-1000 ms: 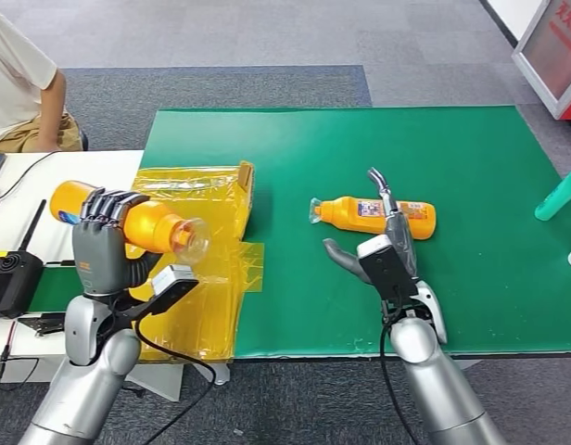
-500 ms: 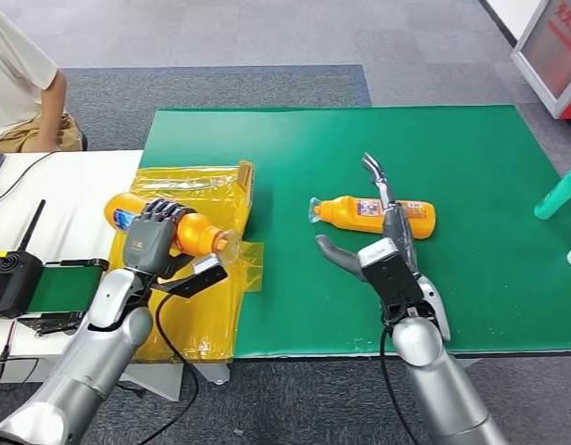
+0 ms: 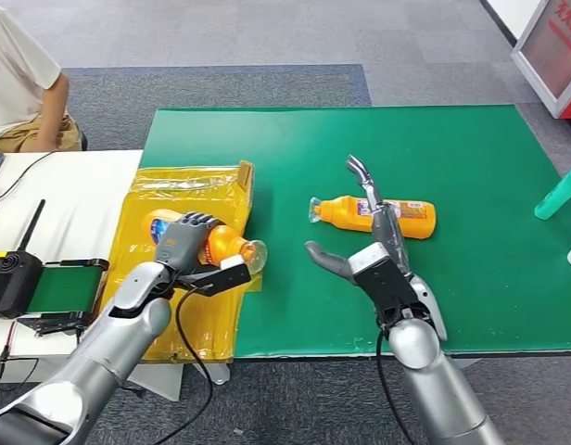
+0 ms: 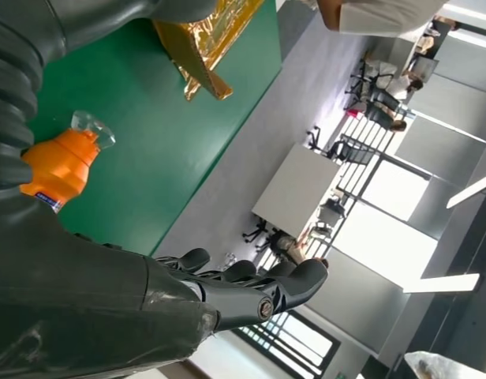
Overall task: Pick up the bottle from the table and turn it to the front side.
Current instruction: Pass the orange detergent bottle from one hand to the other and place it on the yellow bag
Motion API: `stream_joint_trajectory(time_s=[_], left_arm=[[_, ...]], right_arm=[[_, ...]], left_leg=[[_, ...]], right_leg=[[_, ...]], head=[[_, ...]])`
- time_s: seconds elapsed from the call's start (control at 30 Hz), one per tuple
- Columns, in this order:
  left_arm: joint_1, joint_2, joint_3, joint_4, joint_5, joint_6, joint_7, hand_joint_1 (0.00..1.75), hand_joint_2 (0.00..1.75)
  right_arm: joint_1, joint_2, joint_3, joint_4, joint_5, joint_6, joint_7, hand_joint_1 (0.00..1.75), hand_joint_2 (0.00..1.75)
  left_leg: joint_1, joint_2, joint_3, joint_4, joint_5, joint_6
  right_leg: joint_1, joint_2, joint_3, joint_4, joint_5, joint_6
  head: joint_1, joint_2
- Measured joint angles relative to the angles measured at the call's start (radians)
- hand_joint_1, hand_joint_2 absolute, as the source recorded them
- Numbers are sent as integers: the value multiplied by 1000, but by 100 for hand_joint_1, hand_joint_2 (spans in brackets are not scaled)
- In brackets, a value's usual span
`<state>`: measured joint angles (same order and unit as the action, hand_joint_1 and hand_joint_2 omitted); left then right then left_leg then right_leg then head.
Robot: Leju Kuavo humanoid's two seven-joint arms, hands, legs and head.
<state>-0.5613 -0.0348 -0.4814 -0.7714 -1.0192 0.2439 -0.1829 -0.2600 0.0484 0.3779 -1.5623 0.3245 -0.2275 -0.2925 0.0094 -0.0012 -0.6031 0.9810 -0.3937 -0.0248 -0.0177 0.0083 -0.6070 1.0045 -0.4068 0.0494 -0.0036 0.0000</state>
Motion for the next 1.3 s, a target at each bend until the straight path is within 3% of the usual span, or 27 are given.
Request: stream_joint_trajectory(time_s=[0.33,0.37,0.47,0.5,0.6,0.83,0.93,0.97,1.07,1.1,1.23,1.3], left_arm=[[-4,-48,-50,47,56,-12,-12,175,175],[-5,-50,-53,50,57,-11,-12,131,175],[-11,-54,-59,62,66,-6,-11,0,44],[-13,-56,-60,67,71,-3,-8,0,44],[-19,-58,-62,80,84,6,0,0,175],[-24,-58,-65,101,97,9,1,0,175],[-26,-58,-66,107,99,12,1,0,44],[-26,-58,-66,109,101,14,1,0,44],[-28,-58,-67,114,112,22,0,0,175],[-28,-58,-68,116,115,24,0,0,175],[-29,-57,-69,124,126,31,0,0,0],[-29,-57,-70,128,135,40,-2,0,0]], right_arm=[[-7,8,30,12,-9,19,-18,0,175],[-8,8,32,13,-9,20,-18,0,175],[-13,8,38,18,-10,20,-19,0,175],[-15,8,39,19,-11,20,-20,0,175],[-19,8,42,24,-12,20,-22,0,175],[-20,8,44,28,-14,20,-26,0,175],[-20,8,44,30,-14,20,-27,0,175],[-20,8,44,30,-14,20,-27,0,175],[-21,8,44,34,-14,19,-30,0,175],[-21,8,44,36,-15,19,-31,0,175],[-20,8,44,45,-15,16,-32,0,175],[-18,8,44,51,-15,14,-32,0,175]], left_leg=[[0,0,-1,0,0,-1],[0,0,-1,0,0,-1],[0,0,-1,0,1,-1],[0,0,-1,0,1,-1],[0,0,-1,0,1,-1],[0,0,-1,0,1,-1],[0,0,-1,0,1,-1],[0,0,-1,0,1,-1],[0,0,-1,0,1,-1],[0,0,-1,0,1,-1],[0,0,-1,0,1,-1],[0,0,-1,0,1,-1]], right_leg=[[0,0,-1,0,0,0],[0,0,-1,0,0,0],[0,0,-1,0,0,0],[0,0,-1,0,0,0],[0,0,-1,0,0,0],[0,0,-1,0,0,0],[0,0,-1,0,0,0],[0,0,-1,0,0,0],[0,0,-1,0,0,0],[0,0,-1,0,0,0],[0,0,-1,0,0,0],[0,0,-1,0,0,0]], head=[[0,0],[0,0],[0,0],[0,0],[0,0],[0,0],[0,0],[0,0],[0,0],[0,0],[0,0],[0,0]])
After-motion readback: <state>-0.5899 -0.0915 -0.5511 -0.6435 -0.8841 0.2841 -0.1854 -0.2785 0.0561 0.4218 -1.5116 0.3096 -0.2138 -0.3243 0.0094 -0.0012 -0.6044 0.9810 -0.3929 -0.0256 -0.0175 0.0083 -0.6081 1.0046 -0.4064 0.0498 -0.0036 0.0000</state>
